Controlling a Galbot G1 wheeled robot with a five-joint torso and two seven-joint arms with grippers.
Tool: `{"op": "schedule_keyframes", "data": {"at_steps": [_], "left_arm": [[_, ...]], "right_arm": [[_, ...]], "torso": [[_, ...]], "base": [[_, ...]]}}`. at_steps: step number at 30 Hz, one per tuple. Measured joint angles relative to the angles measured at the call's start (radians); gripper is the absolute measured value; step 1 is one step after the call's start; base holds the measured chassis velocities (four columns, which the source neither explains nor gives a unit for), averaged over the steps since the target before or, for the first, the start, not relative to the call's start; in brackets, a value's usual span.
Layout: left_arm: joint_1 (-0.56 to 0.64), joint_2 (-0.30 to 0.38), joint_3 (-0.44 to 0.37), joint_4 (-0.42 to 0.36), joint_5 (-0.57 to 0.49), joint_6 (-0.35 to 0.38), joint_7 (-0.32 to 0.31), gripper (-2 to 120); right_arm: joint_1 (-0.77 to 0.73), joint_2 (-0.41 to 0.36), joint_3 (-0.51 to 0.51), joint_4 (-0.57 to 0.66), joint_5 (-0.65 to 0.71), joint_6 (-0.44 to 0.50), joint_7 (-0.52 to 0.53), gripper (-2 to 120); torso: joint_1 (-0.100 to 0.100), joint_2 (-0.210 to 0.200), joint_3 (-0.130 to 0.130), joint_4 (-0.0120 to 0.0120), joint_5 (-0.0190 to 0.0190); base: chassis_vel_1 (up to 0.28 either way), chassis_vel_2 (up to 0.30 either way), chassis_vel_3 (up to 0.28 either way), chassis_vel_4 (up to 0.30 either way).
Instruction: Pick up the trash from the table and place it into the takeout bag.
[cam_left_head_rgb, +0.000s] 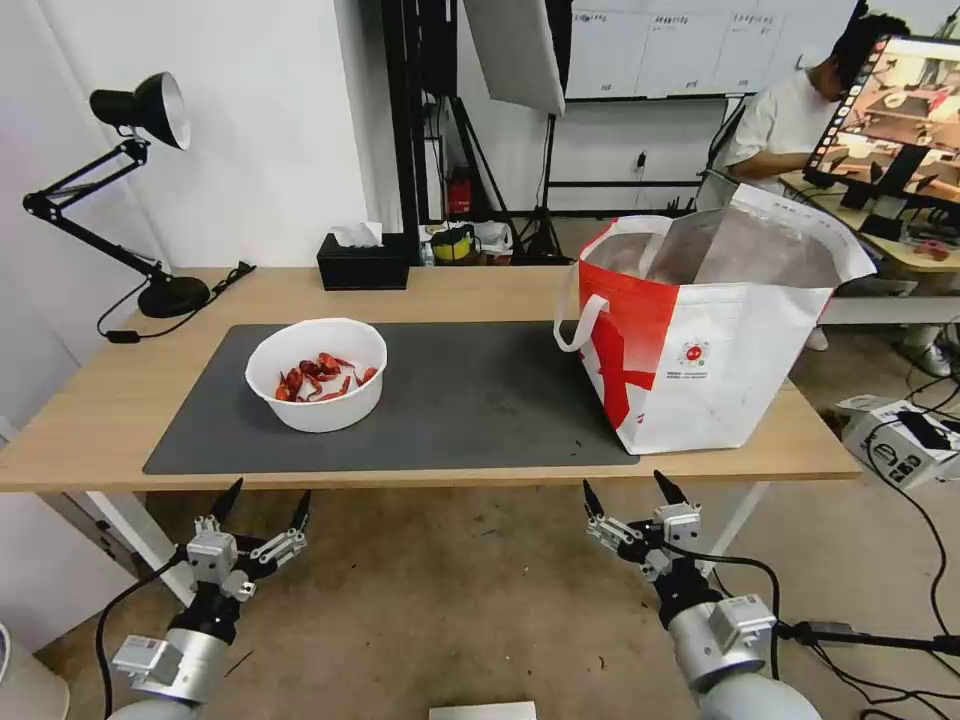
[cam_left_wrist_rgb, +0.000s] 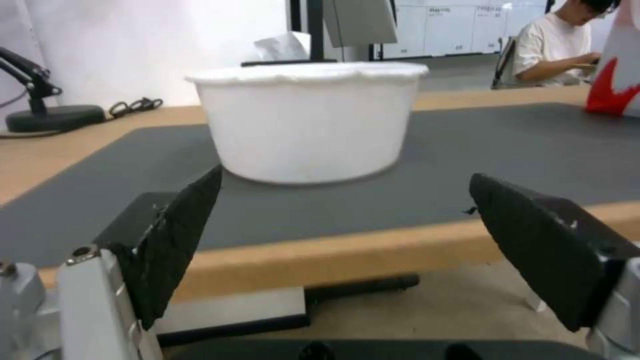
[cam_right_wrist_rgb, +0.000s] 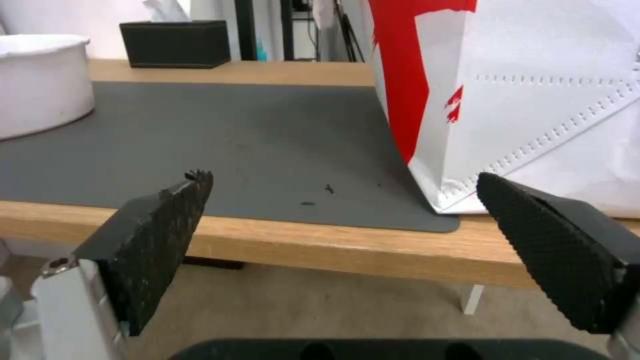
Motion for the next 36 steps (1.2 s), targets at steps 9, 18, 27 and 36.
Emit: {"op": "schedule_keyframes", "data": {"at_steps": [9,18,27,36], "left_arm": [[-0.136,0.195,-0.068,-0.05,-0.195,0.189,-0.128,100],[-0.268,0.427,-0.022,-0.023,-0.433,0.388,-0.263,100],[-0.526,0.521,0.109,0.051,-0.762,0.635,-0.373,100],[-0.76,0.585,0.261,0.181,-0.898,0.89,-0.48,100]], "right_arm": [[0.001,-0.001,0.0,0.0,0.001,-0.001,0.001,100],[0.001,-0.001,0.001,0.001,0.002,-0.002,0.001,100],[0.002,-0.001,0.001,0.001,0.003,-0.002,0.0,100],[0.002,-0.001,0.001,0.002,0.003,-0.002,0.0,100]], "torso": [[0.0,0.0,0.0,-0.0004,0.0],[0.0,0.0,0.0,-0.0002,-0.0001],[0.0,0.0,0.0,-0.0002,0.0001],[0.0,0.0,0.0,-0.0002,0.0001]], "base": [[0.0,0.0,0.0,0.0],[0.0,0.0,0.0,0.0],[0.0,0.0,0.0,0.0],[0.0,0.0,0.0,0.0]]}}
